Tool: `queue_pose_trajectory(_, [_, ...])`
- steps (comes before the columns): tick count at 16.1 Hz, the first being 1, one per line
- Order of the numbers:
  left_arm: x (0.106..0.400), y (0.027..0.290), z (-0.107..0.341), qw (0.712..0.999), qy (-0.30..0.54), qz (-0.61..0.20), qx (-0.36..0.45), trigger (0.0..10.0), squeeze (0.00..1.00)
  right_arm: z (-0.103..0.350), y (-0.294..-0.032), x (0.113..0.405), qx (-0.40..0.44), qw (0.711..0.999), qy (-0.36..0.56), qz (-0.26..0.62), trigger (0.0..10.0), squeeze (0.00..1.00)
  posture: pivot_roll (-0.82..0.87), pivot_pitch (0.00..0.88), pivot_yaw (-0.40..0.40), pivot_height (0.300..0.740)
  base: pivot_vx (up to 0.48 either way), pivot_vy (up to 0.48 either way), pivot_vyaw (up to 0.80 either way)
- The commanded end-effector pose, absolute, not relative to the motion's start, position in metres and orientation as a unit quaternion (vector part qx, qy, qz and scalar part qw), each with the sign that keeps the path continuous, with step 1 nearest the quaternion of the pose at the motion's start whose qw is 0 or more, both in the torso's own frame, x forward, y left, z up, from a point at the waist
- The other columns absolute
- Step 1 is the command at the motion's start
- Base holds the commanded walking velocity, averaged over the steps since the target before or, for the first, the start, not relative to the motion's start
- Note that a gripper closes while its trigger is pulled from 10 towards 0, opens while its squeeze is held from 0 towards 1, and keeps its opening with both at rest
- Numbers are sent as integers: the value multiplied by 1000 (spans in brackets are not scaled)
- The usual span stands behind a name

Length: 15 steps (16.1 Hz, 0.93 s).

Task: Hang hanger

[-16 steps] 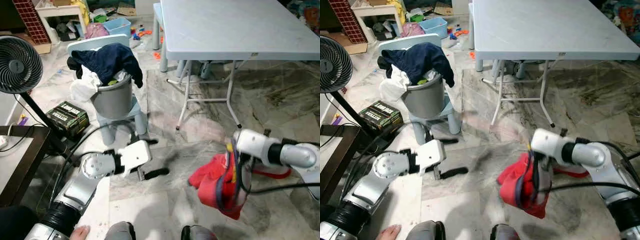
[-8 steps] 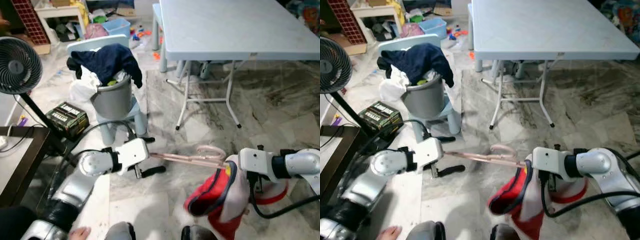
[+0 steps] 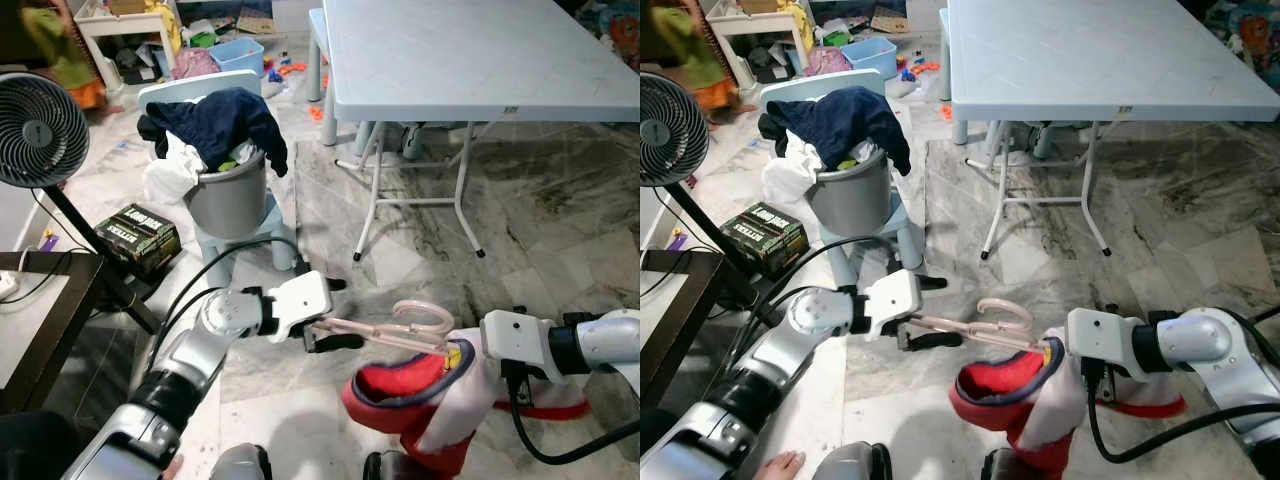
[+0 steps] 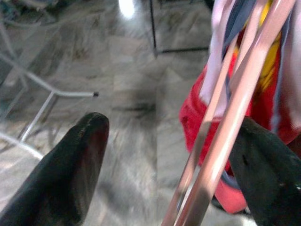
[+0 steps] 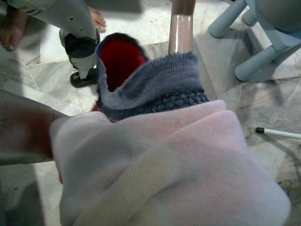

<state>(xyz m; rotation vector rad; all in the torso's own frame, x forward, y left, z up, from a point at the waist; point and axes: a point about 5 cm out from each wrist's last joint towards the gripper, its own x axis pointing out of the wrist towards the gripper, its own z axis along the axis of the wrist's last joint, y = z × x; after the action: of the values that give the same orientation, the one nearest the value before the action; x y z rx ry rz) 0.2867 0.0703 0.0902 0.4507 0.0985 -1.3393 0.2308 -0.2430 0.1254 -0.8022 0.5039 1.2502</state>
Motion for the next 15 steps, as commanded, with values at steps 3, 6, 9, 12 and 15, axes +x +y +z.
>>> queue_pose_trajectory(3, [285, 66, 89, 736, 62, -642, 204, 0, 0, 136, -231, 238, -384, 715, 176, 557, 10000, 0, -45, 71, 8, 740, 0, 0, 0])
queue_pose_trajectory(6, [284, 64, 86, 716, 73, -660, 214, 0, 0, 134, -227, 241, -399, 712, 167, 553, 10000, 0, -41, 71, 5, 740, 0, 0, 0])
queue_pose_trajectory(9, [283, 65, 84, 706, 76, -664, 234, 0, 0, 134, -227, 242, -402, 711, 167, 552, 10000, 0, -44, 73, 4, 740, 0, 0, 0])
queue_pose_trajectory(12, [286, 64, 86, 707, 71, -663, 235, 0, 0, 133, -228, 242, -405, 710, 170, 551, 10000, 0, -46, 75, 5, 740, 0, 0, 0])
queue_pose_trajectory(15, [288, 64, 87, 708, 69, -661, 238, 0, 0, 131, -226, 242, -404, 709, 169, 553, 10000, 0, -46, 75, 5, 740, 0, 0, 0])
